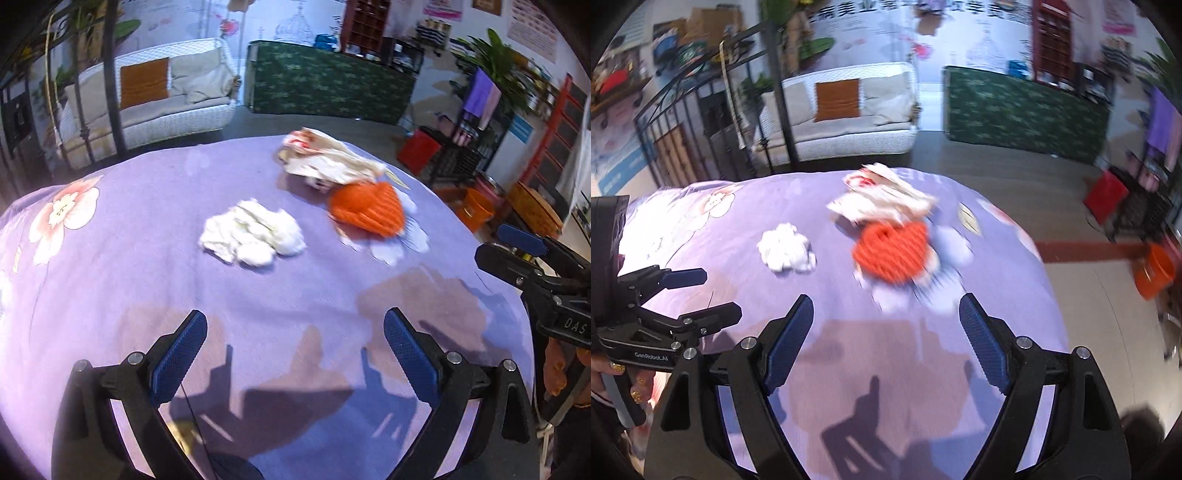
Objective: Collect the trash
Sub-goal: 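Grasp the crumpled white tissue with the left tool while the right tool grasps the red-printed plastic bag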
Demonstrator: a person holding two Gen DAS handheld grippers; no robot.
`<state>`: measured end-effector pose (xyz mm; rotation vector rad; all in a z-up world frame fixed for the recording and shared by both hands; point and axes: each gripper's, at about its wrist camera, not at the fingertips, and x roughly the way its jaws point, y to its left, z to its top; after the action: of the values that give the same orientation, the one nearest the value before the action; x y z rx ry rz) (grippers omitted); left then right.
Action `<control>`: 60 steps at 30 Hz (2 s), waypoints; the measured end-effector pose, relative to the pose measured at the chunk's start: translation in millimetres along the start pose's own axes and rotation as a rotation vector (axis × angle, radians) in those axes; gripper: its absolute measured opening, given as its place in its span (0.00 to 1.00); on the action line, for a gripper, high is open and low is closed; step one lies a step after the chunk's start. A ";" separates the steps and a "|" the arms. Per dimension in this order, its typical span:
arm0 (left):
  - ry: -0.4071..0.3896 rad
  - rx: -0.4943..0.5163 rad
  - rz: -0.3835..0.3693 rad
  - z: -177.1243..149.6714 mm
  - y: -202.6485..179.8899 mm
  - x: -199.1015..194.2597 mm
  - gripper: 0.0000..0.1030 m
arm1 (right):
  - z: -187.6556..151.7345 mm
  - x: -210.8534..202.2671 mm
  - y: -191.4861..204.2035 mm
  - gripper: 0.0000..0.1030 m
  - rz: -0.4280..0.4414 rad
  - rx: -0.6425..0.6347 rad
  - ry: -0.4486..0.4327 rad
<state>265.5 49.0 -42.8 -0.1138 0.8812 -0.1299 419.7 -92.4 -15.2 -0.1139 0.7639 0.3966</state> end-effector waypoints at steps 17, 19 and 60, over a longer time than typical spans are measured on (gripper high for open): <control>0.096 -0.099 0.066 54.7 32.2 85.4 0.81 | 83.2 147.0 27.3 0.25 -0.062 -0.342 0.123; 0.104 -0.126 0.060 53.0 36.2 85.8 0.66 | 81.5 142.1 24.5 0.22 -0.053 -0.329 0.098; 0.086 -0.027 0.181 29.7 -4.8 80.7 0.45 | -57.4 -115.5 -7.0 0.11 -0.089 0.007 -0.137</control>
<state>339.0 32.7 -84.8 -0.0538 0.9745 0.0470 309.8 -148.4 23.2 -0.1129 0.6229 0.3136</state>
